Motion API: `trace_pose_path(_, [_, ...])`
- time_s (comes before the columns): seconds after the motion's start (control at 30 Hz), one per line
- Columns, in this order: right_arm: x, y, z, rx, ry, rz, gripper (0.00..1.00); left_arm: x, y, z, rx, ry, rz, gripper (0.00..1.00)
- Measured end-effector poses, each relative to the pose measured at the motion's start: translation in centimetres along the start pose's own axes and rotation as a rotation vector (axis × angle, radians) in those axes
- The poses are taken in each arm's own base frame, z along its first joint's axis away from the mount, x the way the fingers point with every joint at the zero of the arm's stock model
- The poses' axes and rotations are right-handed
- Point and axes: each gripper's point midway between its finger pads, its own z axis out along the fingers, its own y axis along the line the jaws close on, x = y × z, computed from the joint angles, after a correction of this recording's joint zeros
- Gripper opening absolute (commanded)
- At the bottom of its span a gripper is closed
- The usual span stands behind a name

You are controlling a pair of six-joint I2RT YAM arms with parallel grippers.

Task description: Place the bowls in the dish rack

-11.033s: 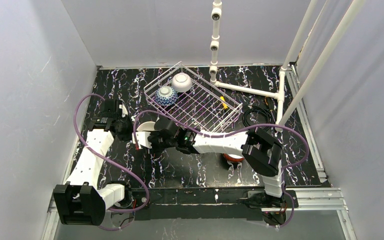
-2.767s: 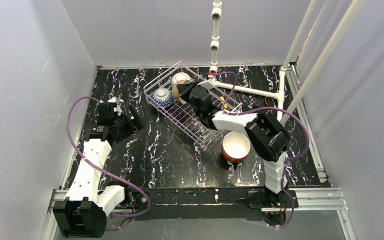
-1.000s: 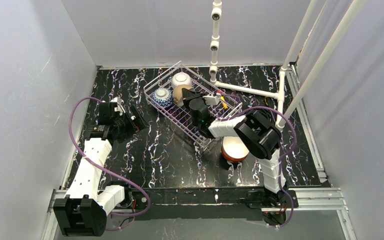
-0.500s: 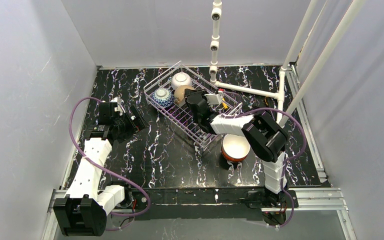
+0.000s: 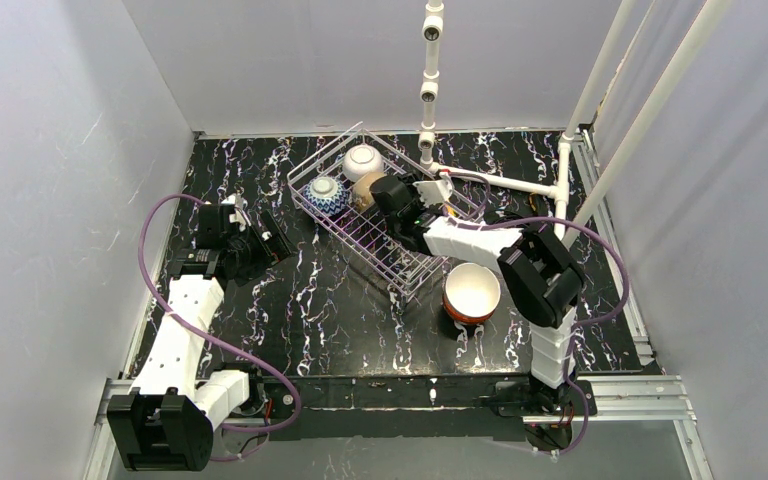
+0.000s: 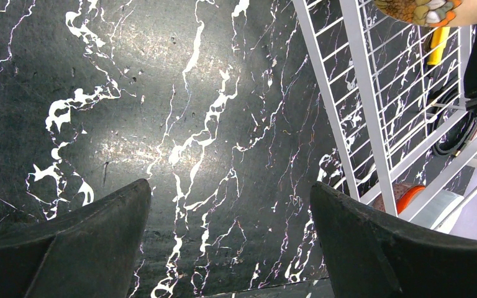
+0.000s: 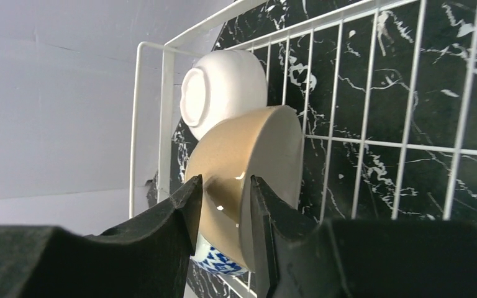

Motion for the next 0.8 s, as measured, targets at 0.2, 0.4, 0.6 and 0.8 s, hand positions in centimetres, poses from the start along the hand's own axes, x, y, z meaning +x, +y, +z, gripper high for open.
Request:
trace_pose_path(0.2, [-1.5,-0.6,-1.2,0.041,-0.013,-0.052,0.46,0.0,0.0,0.0,-0.001,0.0,0.0,0.98])
trace_pose_path(0.4, [-3.0,-0.9,-2.4,0.044,-0.027,-0.095,0.46,0.0,0.0,0.0,-0.001,0.0,0.0,0.98])
trace_pose_path(0.6, [-4.0,-1.4,-3.1,0.046,-0.031,-0.189,0.5,0.0,0.1,0.0,-0.004,-0.001,0.0,0.98])
trace_pose_path(0.8, [-4.7,-0.9,-3.1,0.001,0.061,-0.404,0.7,0.0,0.1,0.0,-0.004,-0.001,0.001,0.98])
